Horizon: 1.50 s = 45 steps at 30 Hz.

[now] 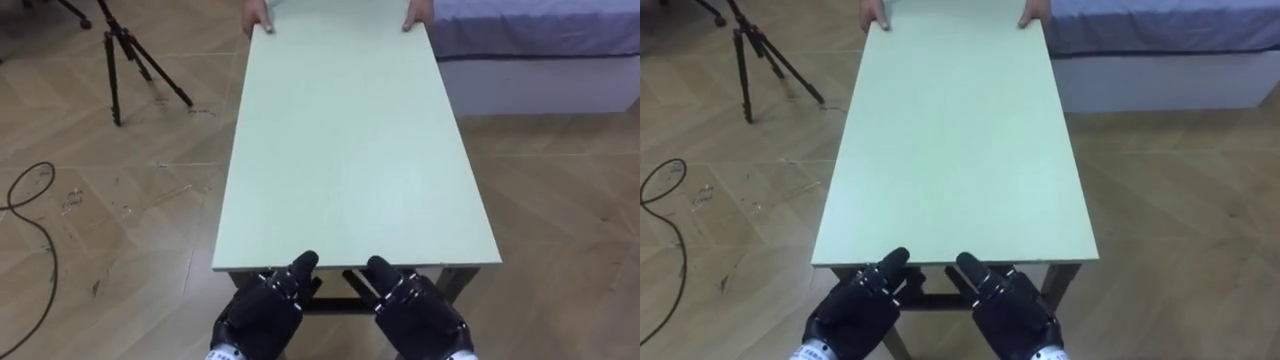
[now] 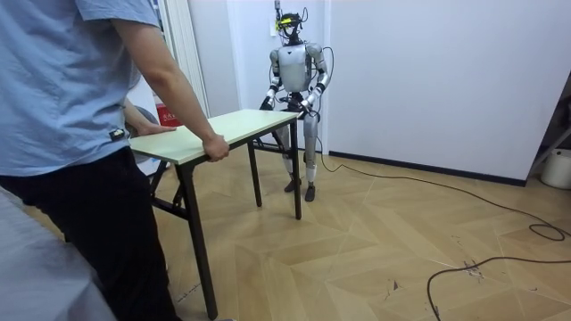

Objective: Move table with human

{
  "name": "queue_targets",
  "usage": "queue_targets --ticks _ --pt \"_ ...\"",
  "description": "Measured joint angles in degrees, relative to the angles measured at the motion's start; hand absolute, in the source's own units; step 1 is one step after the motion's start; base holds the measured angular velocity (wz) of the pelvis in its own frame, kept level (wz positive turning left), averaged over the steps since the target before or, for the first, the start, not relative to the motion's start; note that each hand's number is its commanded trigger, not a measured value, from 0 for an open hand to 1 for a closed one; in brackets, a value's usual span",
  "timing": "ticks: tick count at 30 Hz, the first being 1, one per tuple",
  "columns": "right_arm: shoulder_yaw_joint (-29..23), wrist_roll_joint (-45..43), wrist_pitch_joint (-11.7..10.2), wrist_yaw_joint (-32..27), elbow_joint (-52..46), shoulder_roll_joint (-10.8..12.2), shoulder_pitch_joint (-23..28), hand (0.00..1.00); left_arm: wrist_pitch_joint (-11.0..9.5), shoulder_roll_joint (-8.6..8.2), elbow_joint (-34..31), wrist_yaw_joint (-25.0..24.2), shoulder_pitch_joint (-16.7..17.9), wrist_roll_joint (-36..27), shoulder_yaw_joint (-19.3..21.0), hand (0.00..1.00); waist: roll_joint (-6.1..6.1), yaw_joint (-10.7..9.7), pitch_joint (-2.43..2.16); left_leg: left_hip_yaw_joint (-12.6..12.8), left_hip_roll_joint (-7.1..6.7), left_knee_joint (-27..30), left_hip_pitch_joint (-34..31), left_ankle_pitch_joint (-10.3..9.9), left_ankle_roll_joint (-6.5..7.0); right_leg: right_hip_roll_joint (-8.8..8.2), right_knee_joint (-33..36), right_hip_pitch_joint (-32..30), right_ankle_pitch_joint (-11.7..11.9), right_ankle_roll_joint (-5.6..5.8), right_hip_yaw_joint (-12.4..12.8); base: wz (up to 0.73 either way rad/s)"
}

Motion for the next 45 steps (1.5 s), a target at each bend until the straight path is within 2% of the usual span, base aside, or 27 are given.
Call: queue_targets --ticks 7,15,22,34,40,42,45 --pt "-2.71 0.6 -0.59 -4.1 -0.05 0.38 -0.65 0.0 0.36 -0.06 0.06 3.57 -0.47 -0.11 2.47 0.0 0.09 0.0 0.05 0.0 0.02 0.0 0.91 0.0 0.0 0.1 0.0 0.86 0.0 0.0 -0.04 0.0" --pt "-2.84 5.14 -0.54 -7.99 -0.06 0.6 -1.73 0.0 1.46 -0.26 0.38 4.89 -1.22 -0.29 3.71 0.0 0.38 0.05 0.29 0.01 -0.05 -0.02 0.91 0.1 0.16 0.05 0.06 0.79 0.0 0.0 -0.12 0.0" --pt "-2.81 9.21 -0.53 -11.65 -1.12 0.61 -2.46 0.0 1.99 -0.88 0.38 5.35 -1.62 -1.32 4.2 0.0 0.57 0.17 0.21 0.06 -0.05 0.01 0.85 0.1 0.17 0.01 0.1 0.66 0.0 0.0 -0.06 0.0" --pt "-2.87 9.34 -0.6 -12.13 -1.66 0.53 -2.51 0.0 2.05 -2.09 0.45 6.59 -1.74 -2.7 4.55 0.0 1.52 0.16 0.03 0.1 -0.02 0.01 0.64 0.11 0.18 0.03 0.17 0.37 0.0 0.0 -0.02 0.0" --pt "-3.01 11.85 -0.66 -12.23 -1.66 0.97 -2.62 0.0 2.35 -3.02 0.77 7.21 -1.88 -10.87 5.01 0.0 1.56 0.17 0.0 0.17 -0.05 -0.01 0.48 0.17 0.24 0.04 0.23 0.16 0.0 -0.01 0.28 0.0" --pt "-3.0 11.99 -0.66 -12.47 -1.66 1.05 -2.75 0.0 2.35 -3.1 0.84 7.65 -2.01 -11.61 5.05 0.0 1.54 0.16 0.01 0.21 -0.06 0.0 0.48 0.19 0.25 0.04 0.21 0.16 0.0 -0.01 0.42 0.0" --pt "-2.97 13.93 -0.64 -13.41 -1.66 1.37 -3.19 0.0 2.35 -4.28 1.4 8.8 -2.78 -11.62 5.83 0.0 1.44 0.04 0.07 0.27 -0.07 0.01 0.48 0.23 0.27 0.05 0.21 0.12 0.0 -0.01 0.46 0.0"
